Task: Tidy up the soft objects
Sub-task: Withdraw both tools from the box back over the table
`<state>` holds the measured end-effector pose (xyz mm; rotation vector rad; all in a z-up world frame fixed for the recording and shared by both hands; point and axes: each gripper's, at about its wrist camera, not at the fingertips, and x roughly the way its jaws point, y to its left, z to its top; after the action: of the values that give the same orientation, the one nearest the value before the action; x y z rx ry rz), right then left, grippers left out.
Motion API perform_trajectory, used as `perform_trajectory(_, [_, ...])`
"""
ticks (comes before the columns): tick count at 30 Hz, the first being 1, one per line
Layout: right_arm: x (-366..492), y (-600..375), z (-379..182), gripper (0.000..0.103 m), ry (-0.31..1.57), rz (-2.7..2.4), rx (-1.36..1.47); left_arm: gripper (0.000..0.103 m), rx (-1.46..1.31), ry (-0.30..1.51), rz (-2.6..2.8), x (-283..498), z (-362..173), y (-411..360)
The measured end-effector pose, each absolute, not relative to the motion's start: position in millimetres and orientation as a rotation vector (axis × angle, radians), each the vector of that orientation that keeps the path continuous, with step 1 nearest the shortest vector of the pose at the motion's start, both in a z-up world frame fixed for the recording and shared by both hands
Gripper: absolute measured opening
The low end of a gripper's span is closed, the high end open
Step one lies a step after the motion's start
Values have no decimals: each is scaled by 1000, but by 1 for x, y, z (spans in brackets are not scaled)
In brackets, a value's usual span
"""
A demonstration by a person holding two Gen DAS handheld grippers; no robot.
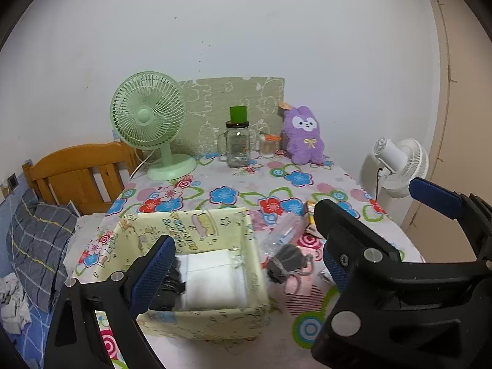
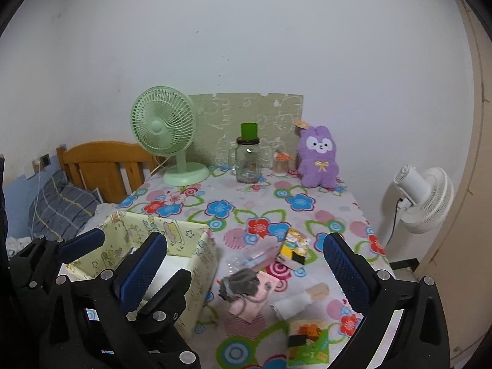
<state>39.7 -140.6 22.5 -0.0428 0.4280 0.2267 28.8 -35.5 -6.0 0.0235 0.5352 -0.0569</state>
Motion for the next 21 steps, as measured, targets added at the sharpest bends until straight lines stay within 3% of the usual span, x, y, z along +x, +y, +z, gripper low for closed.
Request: perform_trajectory(21, [12,-192,-6,103,431,152,-31,98,9,540,-112,12,-41,-84])
